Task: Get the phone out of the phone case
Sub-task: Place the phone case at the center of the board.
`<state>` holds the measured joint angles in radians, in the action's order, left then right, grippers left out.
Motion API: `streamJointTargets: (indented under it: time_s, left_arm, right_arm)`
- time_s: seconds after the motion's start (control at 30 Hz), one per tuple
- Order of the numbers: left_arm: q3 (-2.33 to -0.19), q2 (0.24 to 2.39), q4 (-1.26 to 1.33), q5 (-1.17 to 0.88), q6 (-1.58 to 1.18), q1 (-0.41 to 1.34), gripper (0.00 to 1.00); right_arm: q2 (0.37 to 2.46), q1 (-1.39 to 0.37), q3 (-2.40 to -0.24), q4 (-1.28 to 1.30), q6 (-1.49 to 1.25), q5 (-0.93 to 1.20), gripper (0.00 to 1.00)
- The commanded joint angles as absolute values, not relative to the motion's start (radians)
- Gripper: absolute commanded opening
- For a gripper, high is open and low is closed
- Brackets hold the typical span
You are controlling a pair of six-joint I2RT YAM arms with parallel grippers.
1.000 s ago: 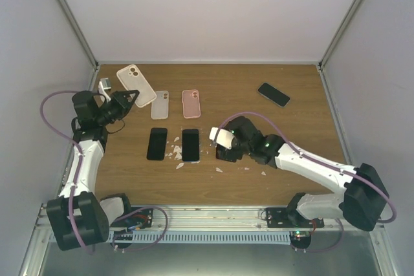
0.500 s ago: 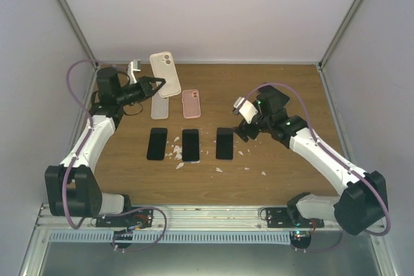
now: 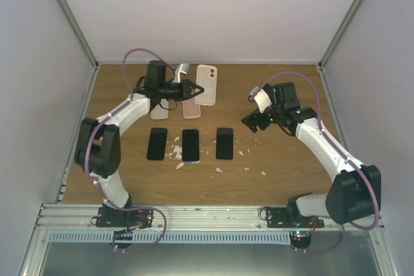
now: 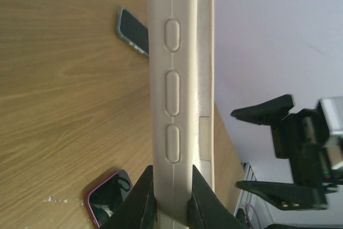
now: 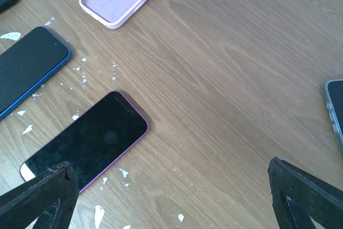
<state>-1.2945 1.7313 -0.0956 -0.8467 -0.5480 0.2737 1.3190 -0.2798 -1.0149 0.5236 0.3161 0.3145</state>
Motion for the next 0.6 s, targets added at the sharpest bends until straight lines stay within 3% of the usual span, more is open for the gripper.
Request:
streamJointTargets:
  time_s: [0.0,0.57]
  left_arm:
    - [-1.348,1.847,-0.038,-0.824,-0.547,0.336,0.00]
    - [-1.485,2.147,-0.005,-0.708,-0.659,0.421,0.00]
  right_arm:
    - [1.349,-0.237,-1.062,0.542,0.295,0.363,0.97]
    - [1.369,-0.170,-0.999,0.503,0.275,0.433,0.99]
